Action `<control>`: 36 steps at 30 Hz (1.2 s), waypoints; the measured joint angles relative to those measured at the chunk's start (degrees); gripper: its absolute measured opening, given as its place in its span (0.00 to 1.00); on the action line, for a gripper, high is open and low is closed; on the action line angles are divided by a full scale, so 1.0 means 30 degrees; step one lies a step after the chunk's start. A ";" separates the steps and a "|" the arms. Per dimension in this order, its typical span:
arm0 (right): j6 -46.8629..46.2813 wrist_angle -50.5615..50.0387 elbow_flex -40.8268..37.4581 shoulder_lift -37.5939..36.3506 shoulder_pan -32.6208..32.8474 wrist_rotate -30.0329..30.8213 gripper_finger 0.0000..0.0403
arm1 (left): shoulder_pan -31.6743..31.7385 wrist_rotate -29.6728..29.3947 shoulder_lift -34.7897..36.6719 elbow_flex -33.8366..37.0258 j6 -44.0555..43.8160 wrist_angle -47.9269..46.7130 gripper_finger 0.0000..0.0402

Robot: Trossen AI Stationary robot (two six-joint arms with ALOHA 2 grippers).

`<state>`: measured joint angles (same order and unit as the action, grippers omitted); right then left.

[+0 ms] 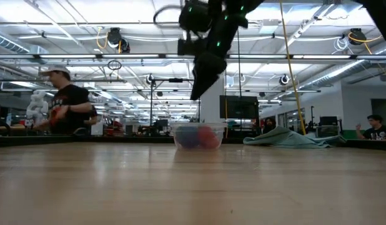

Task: Pick and placing Produce into tupperware
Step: Return to Home Position

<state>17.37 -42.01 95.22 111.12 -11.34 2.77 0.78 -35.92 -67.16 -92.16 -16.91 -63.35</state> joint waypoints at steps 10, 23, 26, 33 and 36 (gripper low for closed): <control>-0.1756 -0.1908 0.0000 -0.5899 0.2993 0.0137 0.48 | -0.0404 0.0004 0.0000 0.0000 0.0091 0.0015 0.64; -0.5238 -0.2663 0.0007 -1.2459 0.6517 0.0137 0.48 | -0.3281 0.5250 0.0909 0.0000 -0.1133 0.1337 0.64; -0.5952 -0.3111 0.0007 -1.3286 0.6932 0.0145 0.48 | -0.4910 0.6003 0.1068 -0.0005 -0.1497 0.2255 0.64; -0.7464 -0.5138 -0.0422 -1.4814 0.7465 0.0202 0.48 | -1.0691 0.2006 0.1442 -0.0014 -0.1594 0.2709 0.64; -0.7570 -0.4729 -0.1340 -1.5678 0.7646 0.0225 0.48 | -1.3488 -0.1495 0.1908 -0.0007 -0.2277 0.2659 0.64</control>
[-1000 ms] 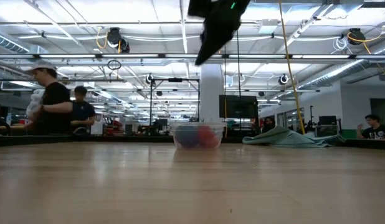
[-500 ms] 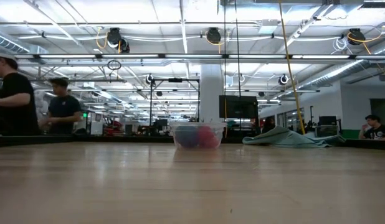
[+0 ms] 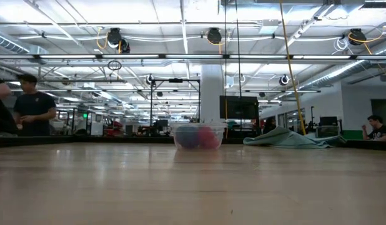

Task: Pick and placing Produce into tupperware
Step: Return to Home Position

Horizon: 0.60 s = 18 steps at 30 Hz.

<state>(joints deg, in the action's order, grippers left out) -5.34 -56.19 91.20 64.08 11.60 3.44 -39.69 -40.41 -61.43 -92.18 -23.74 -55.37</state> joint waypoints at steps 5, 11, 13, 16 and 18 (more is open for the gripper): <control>0.0000 0.1504 -0.1899 -0.1712 0.0378 -0.0007 0.48 | -0.4223 -0.4121 0.0536 0.0000 -0.0899 -0.0560 0.64; -0.0007 0.3656 -0.4337 -0.3695 0.0774 -0.0033 0.48 | -0.7640 -0.8546 0.1069 0.1047 -0.5909 -0.4826 0.64; -0.0020 0.4340 -0.5078 -0.4208 0.0800 -0.0068 0.48 | -0.8201 -0.9870 0.1486 0.2443 -0.8113 -0.5536 0.64; -0.0936 0.5829 -0.6216 -0.4633 0.0794 -0.0073 0.48 | -0.8676 -1.1051 0.2417 0.5209 -1.0953 -0.5384 0.64; -0.1298 0.6638 -0.6995 -0.4623 0.0778 -0.0083 0.48 | -0.8579 -1.1092 0.3000 0.7233 -1.2220 -0.4719 0.64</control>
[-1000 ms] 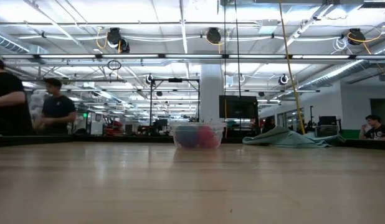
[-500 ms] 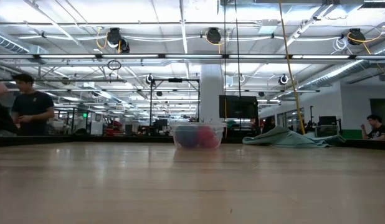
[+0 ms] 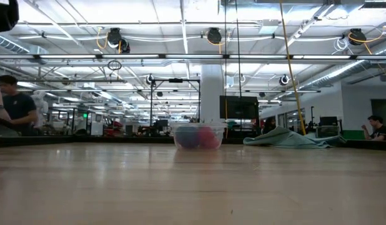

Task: Pick and placing Produce into tupperware
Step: Return to Home Position

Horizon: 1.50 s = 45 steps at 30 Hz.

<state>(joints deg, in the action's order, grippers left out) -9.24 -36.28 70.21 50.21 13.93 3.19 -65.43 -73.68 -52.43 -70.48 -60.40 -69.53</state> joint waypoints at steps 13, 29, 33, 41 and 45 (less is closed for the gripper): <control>0.4074 0.4019 -0.3548 0.2065 -0.2196 -0.2276 0.48 | 0.5408 0.6699 0.1469 0.9498 1.1636 1.8408 0.64; 0.4336 0.7450 -0.8468 -0.3402 -0.6630 -0.6675 0.48 | 1.0981 1.2981 0.8925 1.6871 1.6062 2.3828 0.64; 0.3694 0.8221 -1.0022 -0.4637 -0.6989 -0.7072 0.48 | 1.2491 1.4816 0.9253 1.8081 1.6615 2.5292 0.64; 0.3969 0.8851 -1.1215 -0.4821 -0.7189 -0.8301 0.48 | 1.5930 1.8303 0.9085 1.8522 1.7049 2.5598 0.64; 0.4125 0.8876 -1.1439 -0.5329 -0.8055 -0.8135 0.48 | 1.6971 1.8676 0.9830 1.8522 1.7524 2.4482 0.64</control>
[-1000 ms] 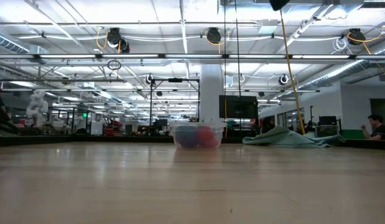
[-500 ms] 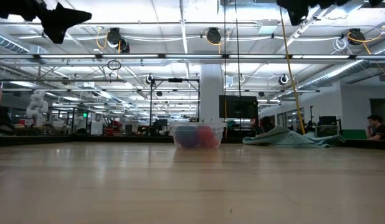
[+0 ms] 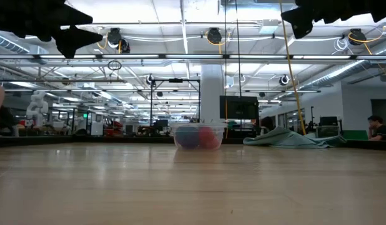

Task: Pick and placing Produce into tupperware
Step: Return to Home Position

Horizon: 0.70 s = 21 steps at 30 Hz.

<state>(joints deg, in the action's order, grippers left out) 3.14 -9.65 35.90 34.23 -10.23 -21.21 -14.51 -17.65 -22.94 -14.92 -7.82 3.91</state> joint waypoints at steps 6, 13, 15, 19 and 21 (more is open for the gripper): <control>-0.0295 -0.0362 -0.0448 -0.1846 -0.1634 -0.0064 0.48 | 0.0641 -0.0025 0.4134 -0.0123 0.0004 -0.2638 0.64; -0.0946 -0.0291 -0.1886 -0.4038 -0.2163 -0.0620 0.48 | 0.0419 0.0366 0.6665 -0.0160 -0.0369 -0.5111 0.64; -0.0954 -0.0291 -0.2266 -0.4347 -0.2268 -0.0621 0.48 | 0.0419 0.0378 0.6631 -0.0138 -0.0688 -0.5708 0.64; -0.1000 0.0024 -0.2985 -0.4904 -0.2718 -0.0628 0.48 | 0.0419 0.0371 0.6689 -0.0138 -0.0442 -0.5655 0.64; -0.1236 0.0974 -0.3618 -0.5127 -0.2908 -0.0944 0.48 | 0.0419 0.0366 0.6689 -0.0138 -0.0206 -0.5347 0.64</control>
<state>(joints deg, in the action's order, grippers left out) -0.57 -6.73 25.04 18.85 -18.96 -24.04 -13.26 -16.56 -2.87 -15.33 -8.44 -12.13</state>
